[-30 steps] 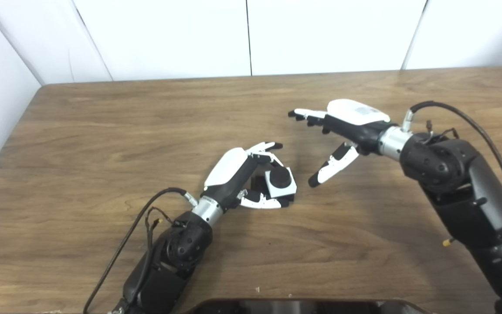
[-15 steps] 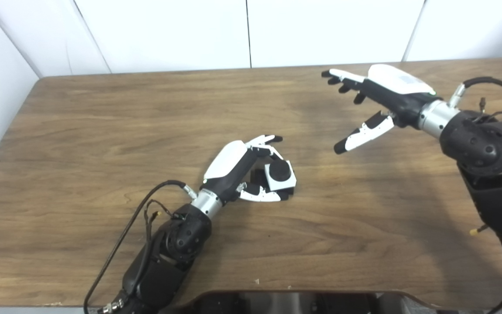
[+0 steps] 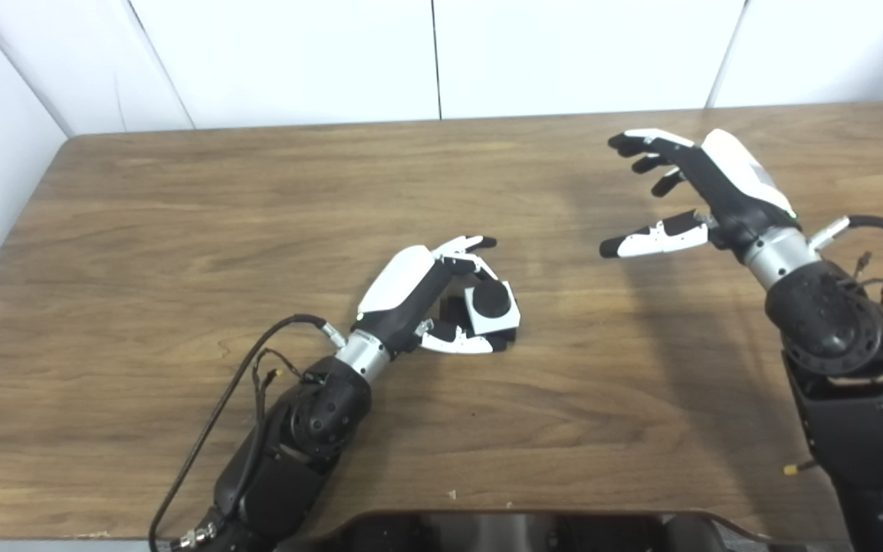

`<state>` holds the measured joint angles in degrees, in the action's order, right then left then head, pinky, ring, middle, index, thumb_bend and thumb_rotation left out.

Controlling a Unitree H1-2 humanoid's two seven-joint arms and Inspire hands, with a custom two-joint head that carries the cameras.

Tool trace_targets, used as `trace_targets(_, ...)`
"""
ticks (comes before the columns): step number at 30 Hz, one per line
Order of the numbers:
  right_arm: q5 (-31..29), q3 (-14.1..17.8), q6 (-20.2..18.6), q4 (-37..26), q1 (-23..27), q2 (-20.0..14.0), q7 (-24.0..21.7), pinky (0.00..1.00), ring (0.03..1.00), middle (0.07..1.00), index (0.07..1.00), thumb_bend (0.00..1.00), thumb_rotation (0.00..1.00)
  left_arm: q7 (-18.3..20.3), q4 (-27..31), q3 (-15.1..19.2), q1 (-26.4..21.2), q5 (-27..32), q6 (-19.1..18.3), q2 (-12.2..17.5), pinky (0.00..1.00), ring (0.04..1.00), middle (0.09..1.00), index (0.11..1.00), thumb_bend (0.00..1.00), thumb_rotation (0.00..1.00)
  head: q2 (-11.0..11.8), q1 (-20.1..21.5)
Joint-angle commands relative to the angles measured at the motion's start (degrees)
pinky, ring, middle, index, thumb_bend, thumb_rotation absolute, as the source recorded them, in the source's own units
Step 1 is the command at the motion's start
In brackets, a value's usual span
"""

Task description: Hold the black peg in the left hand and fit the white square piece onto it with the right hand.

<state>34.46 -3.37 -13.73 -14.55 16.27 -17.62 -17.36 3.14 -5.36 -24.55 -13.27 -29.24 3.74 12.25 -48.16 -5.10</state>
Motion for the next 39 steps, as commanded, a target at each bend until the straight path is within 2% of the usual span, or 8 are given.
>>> trace_targets(1, -0.1, 0.8, 0.3, -1.9, 0.2, 0.8, 3.4, 0.61, 0.768, 0.811, 0.807, 0.79, 0.25, 3.3, -3.4, -1.1, 2.0, -2.0, -2.2, 1.6, 0.86, 0.923, 0.904, 0.494, 0.52, 0.08, 0.0, 0.0)
trace_targets(9, -1.1, 2.1, 0.1, -0.8, -4.6, 5.6, 10.1, 0.62, 0.757, 0.812, 0.801, 0.77, 0.25, -1.7, -3.5, 0.1, 2.7, -6.6, -5.5, -0.3, 0.87, 0.901, 0.877, 0.495, 0.52, 0.08, 0.4, 0.5)
trace_targets(17, -1.7, 1.5, 1.4, -0.2, -7.8, 10.1, 16.6, 0.58, 0.729, 0.785, 0.768, 0.75, 0.25, -10.8, -4.2, 4.0, 4.9, -10.7, -9.9, -6.2, 0.84, 0.900, 0.890, 0.497, 0.52, 0.07, 0.5, 0.9)
trace_targets(24, -2.5, 1.1, 1.9, -0.2, -9.1, 12.0, 18.9, 0.62, 0.747, 0.790, 0.759, 0.74, 0.25, -14.3, -4.9, 7.0, 4.9, -11.1, -13.8, -11.2, 0.68, 0.851, 0.889, 0.498, 0.52, 0.07, 0.7, 1.2)
trace_targets(27, -2.6, 0.6, 2.2, -0.1, -9.6, 12.0, 19.5, 0.64, 0.752, 0.793, 0.760, 0.73, 0.24, -15.6, -6.0, 7.7, 4.4, -11.5, -14.2, -12.6, 0.65, 0.825, 0.885, 0.672, 0.69, 0.18, 0.8, 1.2)
trace_targets(33, -2.4, -0.3, 2.2, -0.1, -10.3, 12.0, 20.4, 0.62, 0.733, 0.789, 0.758, 0.73, 0.27, -17.3, -7.0, 9.2, 4.2, -9.3, -14.3, -14.9, 0.67, 0.852, 0.925, 0.936, 0.78, 0.29, 1.2, 1.1)
trace_targets(35, -2.7, -0.4, 2.3, -0.1, -10.5, 12.4, 20.9, 0.62, 0.730, 0.784, 0.753, 0.74, 0.25, -16.7, -6.5, 10.0, 4.4, -7.9, -14.8, -15.8, 0.70, 0.880, 0.952, 0.987, 0.79, 0.31, 1.2, 1.1)
trace_targets(39, -2.5, -1.0, 2.0, -0.2, -10.8, 13.5, 21.7, 0.62, 0.725, 0.768, 0.744, 0.75, 0.23, -15.6, -5.4, 11.1, 4.8, -4.9, -13.5, -16.7, 0.74, 0.919, 0.979, 1.000, 0.82, 0.33, 1.4, 1.2)
